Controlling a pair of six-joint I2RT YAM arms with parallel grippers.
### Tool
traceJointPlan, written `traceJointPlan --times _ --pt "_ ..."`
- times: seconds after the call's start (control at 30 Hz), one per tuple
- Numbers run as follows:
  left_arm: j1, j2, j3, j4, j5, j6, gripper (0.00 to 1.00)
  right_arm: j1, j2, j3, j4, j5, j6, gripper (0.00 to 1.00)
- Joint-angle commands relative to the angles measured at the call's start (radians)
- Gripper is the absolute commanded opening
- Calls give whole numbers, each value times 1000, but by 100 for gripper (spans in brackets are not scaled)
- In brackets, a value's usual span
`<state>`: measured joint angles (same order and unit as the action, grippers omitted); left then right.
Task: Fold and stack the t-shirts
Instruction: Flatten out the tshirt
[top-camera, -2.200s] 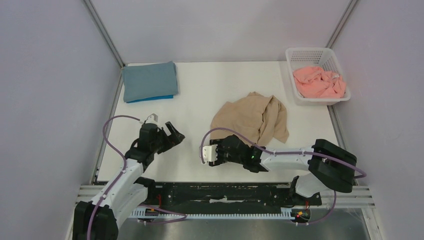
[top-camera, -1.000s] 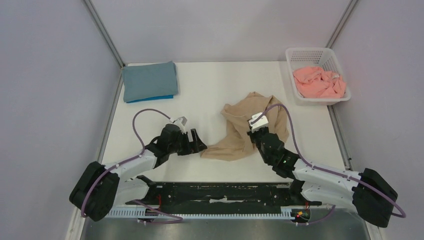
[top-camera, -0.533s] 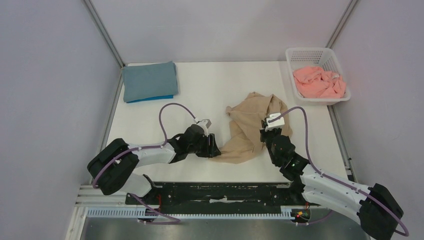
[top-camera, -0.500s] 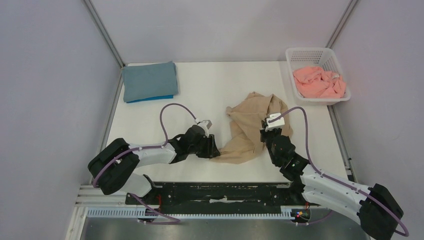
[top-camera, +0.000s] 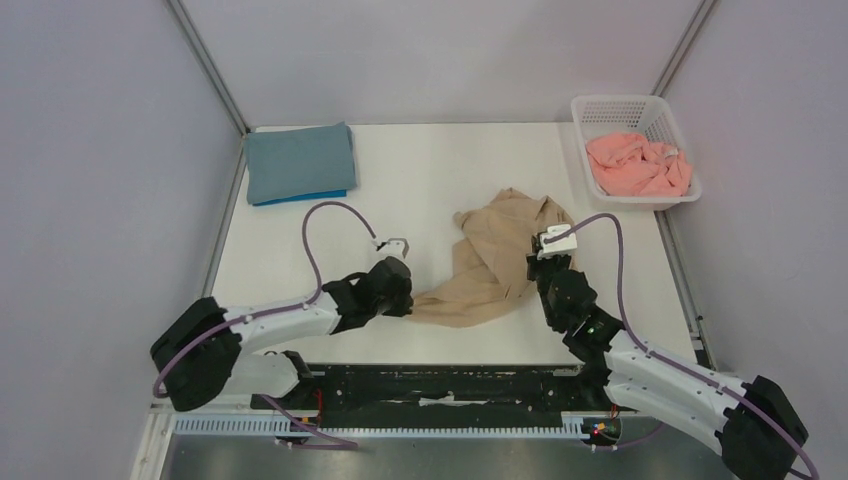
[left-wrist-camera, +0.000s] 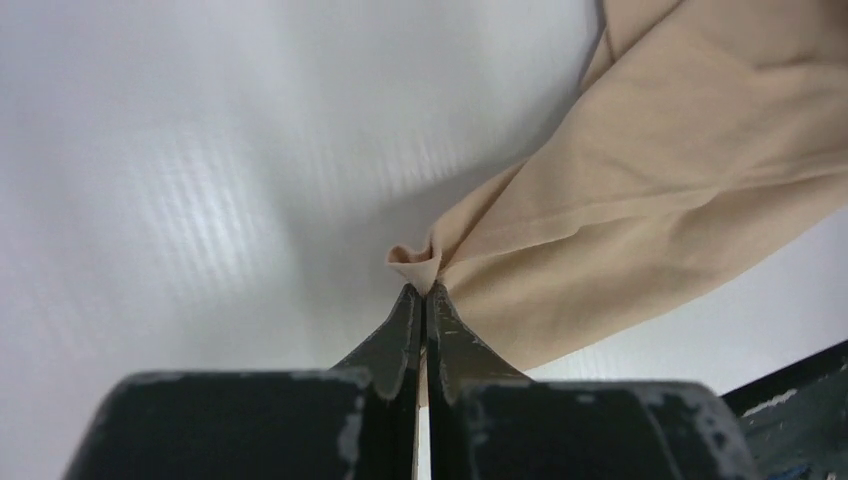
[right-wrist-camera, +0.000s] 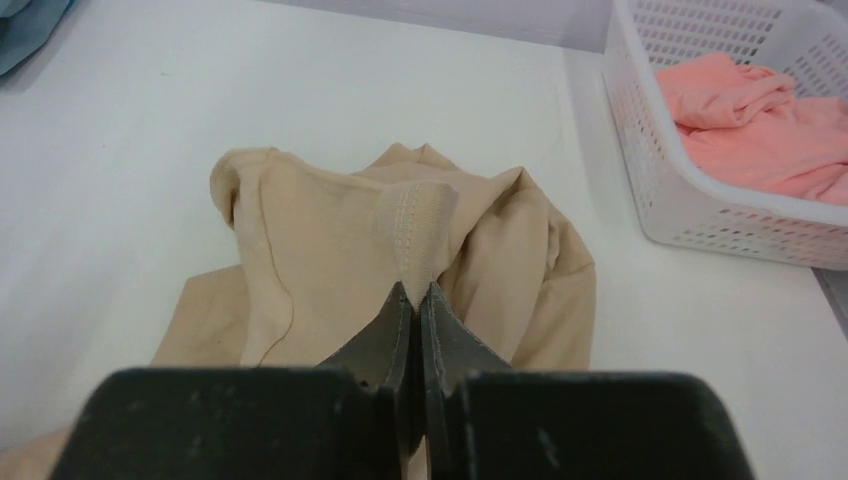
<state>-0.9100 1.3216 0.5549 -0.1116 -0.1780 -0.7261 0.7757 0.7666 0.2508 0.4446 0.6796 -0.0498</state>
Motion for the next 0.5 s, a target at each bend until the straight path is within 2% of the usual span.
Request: traceJointPlan --times 0.0,0.2,0.33,0.47 --pt "2 -195 92 -124 -274 34 2 -17 -7 140 34 64 -67 2" --pt "3 -311 345 -361 -625 113 2 -33 16 345 73 221 -238 1" --pt "3 -370 507 -423 -768 187 2 -35 -9 464 92 176 -311 0" --pt "4 -439 652 -425 -825 290 2 -35 -22 610 44 112 -376 0"
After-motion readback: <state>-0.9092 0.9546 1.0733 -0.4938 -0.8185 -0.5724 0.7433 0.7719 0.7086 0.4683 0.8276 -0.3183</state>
